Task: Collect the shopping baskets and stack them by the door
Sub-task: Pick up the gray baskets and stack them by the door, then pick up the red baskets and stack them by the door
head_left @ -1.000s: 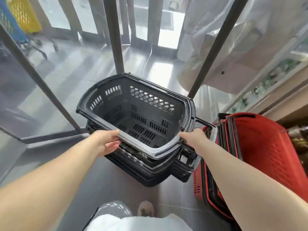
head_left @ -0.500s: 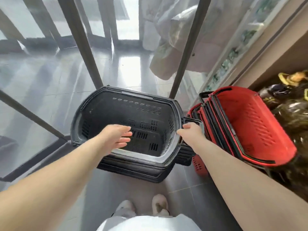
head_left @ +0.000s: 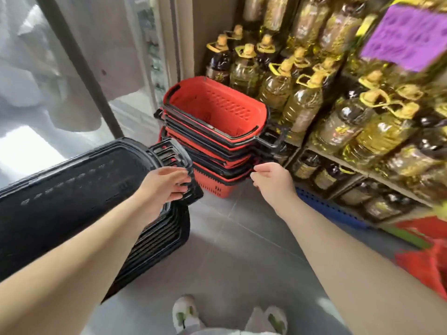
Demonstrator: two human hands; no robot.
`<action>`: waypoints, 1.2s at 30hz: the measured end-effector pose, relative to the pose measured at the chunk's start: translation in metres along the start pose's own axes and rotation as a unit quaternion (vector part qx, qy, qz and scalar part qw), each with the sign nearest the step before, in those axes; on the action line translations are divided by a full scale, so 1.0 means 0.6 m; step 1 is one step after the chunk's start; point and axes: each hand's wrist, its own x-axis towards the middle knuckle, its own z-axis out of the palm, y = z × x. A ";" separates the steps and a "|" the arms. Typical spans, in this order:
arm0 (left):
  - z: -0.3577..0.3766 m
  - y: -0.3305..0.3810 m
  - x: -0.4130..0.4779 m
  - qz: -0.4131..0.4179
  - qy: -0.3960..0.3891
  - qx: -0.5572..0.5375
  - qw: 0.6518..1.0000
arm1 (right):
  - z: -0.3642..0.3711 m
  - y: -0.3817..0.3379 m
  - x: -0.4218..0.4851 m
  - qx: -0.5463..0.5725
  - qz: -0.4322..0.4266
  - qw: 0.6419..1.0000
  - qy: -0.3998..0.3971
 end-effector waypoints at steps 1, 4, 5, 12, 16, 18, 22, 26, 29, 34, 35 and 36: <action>0.032 0.006 -0.008 0.007 -0.022 0.010 1.000 | -0.034 0.018 -0.011 0.014 0.014 1.000 0.019; 0.151 0.015 -0.046 0.031 -0.086 0.051 0.994 | -0.152 0.091 -0.048 0.046 0.045 0.994 0.091; 0.194 0.015 -0.062 0.040 -0.104 0.065 0.992 | -0.191 0.118 -0.061 0.052 0.056 0.991 0.112; 0.539 -0.037 -0.209 0.042 -0.249 0.135 0.958 | -0.477 0.359 -0.184 0.111 0.146 0.950 0.253; 0.738 -0.085 -0.308 0.051 -0.319 0.173 0.930 | -0.639 0.498 -0.286 0.089 0.172 0.926 0.324; 0.815 -0.103 -0.347 0.051 -0.348 0.191 0.916 | -0.698 0.544 -0.330 0.066 0.182 0.916 0.351; 0.947 -0.125 -0.399 0.052 -0.399 0.228 0.887 | -0.784 0.605 -0.389 0.095 0.211 0.892 0.387; 1.082 -0.145 -0.416 0.051 -0.436 0.259 0.861 | -0.860 0.664 -0.402 0.101 0.219 0.873 0.424; 1.202 -0.160 -0.411 0.047 -0.470 0.284 0.835 | -0.926 0.712 -0.385 0.095 0.236 0.862 0.439; 1.383 -0.171 -0.399 0.036 -0.497 0.317 0.807 | -1.031 0.783 -0.339 0.118 0.279 0.840 0.450; 1.426 -0.173 -0.397 0.034 -0.498 0.326 0.803 | -1.057 0.803 -0.327 0.126 0.295 0.834 0.450; 1.467 -0.176 -0.397 0.032 -0.500 0.335 0.798 | -1.083 0.823 -0.316 0.131 0.308 0.829 0.449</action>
